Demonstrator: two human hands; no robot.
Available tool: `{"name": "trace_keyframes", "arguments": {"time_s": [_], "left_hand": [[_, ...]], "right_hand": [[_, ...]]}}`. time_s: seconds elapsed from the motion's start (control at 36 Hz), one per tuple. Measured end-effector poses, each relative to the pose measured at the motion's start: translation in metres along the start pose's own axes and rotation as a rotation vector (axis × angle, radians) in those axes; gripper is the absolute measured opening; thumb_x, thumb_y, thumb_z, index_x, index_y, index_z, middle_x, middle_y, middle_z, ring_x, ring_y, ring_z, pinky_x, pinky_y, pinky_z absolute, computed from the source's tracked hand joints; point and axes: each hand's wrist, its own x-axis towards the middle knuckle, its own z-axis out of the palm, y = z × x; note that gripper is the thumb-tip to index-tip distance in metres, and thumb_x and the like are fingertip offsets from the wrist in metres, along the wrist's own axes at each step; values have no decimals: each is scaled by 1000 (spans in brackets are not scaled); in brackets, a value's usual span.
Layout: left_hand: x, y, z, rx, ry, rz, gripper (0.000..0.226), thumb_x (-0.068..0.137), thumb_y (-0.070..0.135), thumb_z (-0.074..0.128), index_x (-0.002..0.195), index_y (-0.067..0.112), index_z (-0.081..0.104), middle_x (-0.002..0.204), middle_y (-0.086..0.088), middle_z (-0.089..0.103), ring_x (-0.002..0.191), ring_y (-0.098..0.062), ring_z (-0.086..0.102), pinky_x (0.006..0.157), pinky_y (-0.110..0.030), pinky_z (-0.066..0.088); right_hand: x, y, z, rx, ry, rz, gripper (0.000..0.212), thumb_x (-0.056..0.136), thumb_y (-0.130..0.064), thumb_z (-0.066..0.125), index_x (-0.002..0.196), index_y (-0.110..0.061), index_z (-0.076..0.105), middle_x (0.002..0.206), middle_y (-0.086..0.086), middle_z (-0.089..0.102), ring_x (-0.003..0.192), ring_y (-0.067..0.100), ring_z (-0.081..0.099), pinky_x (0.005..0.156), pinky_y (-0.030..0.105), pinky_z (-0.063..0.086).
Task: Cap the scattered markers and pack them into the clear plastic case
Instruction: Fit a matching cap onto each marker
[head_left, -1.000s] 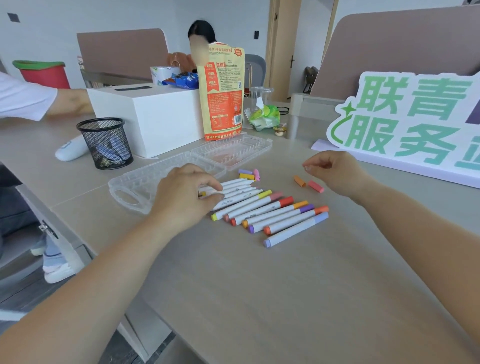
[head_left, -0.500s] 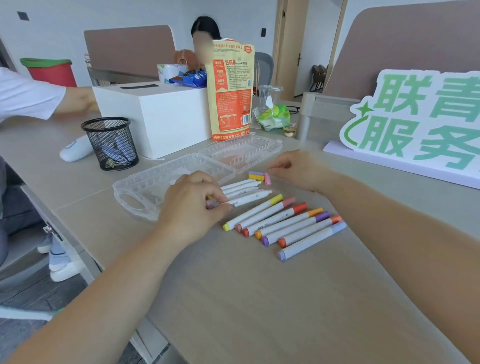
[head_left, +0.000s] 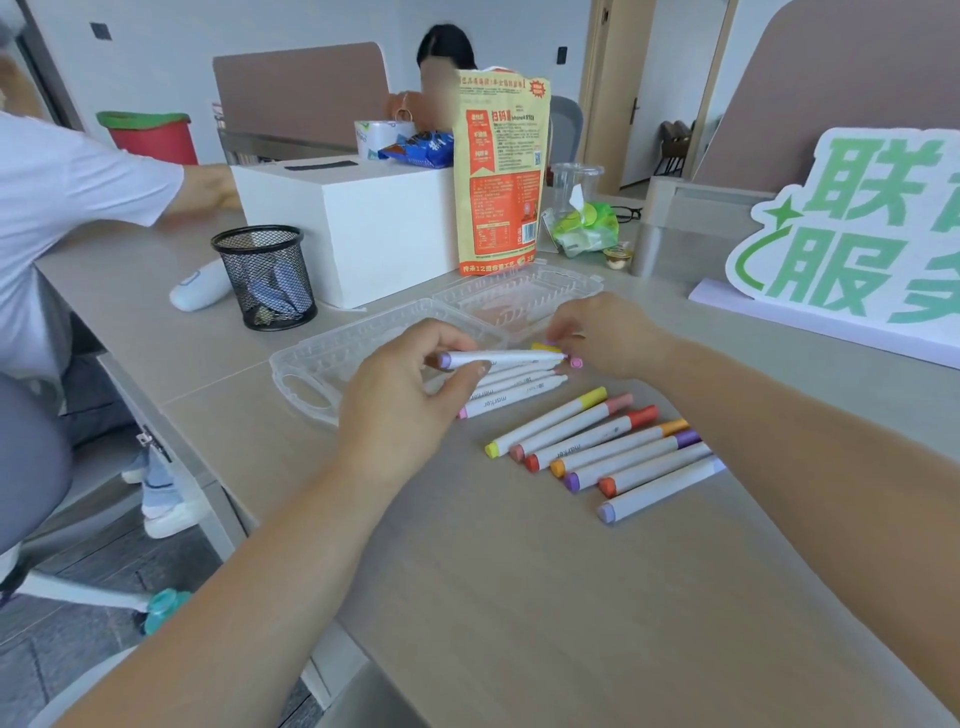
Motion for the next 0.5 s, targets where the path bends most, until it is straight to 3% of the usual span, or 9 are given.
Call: {"name": "trace_keyframes", "arguments": {"time_s": [0.08, 0.22, 0.33, 0.39, 0.44, 0.5], "left_hand": [[1, 0, 0, -15, 33, 22, 11, 79, 31, 67, 86, 36, 60, 83, 21, 64, 85, 0, 59, 78, -26, 46], [1, -1, -1, -36, 66, 14, 18, 80, 27, 71, 79, 40, 59, 83, 19, 63, 82, 0, 59, 71, -8, 39], [2, -1, -1, -53, 68, 5, 15, 81, 22, 72, 82, 34, 62, 82, 19, 64, 84, -4, 60, 73, -9, 40], [2, -1, -1, -63, 68, -1, 15, 81, 21, 71, 82, 33, 62, 82, 19, 65, 84, -4, 60, 74, -11, 40], [2, -1, -1, -66, 72, -5, 16, 81, 21, 72, 82, 34, 62, 81, 22, 64, 84, -3, 60, 73, -9, 39], [3, -2, -1, -73, 77, -13, 18, 81, 21, 72, 82, 35, 62, 80, 27, 63, 84, -2, 60, 74, -9, 39]], "right_hand": [[-1, 3, -3, 1, -22, -2, 22, 91, -22, 56, 111, -25, 63, 111, 0, 65, 105, 23, 57, 91, 40, 48], [-8, 9, -7, 6, -125, -53, 47, 86, -8, 59, 127, -30, 58, 116, 0, 63, 109, 23, 53, 94, 40, 45], [-11, 12, -7, 48, -90, -31, 30, 92, -20, 54, 118, -33, 63, 109, -5, 66, 99, 16, 54, 92, 38, 46], [-14, 12, -9, 70, -92, -24, 19, 93, -26, 56, 110, -26, 64, 106, -4, 65, 96, 15, 52, 91, 36, 45], [-16, 12, -10, 67, -76, -23, 5, 92, -23, 57, 96, -23, 59, 106, -2, 63, 93, 14, 50, 87, 32, 43], [-18, 12, -10, 67, -38, -20, 5, 90, -18, 59, 92, -22, 57, 107, 1, 63, 90, 14, 48, 81, 28, 40]]}}
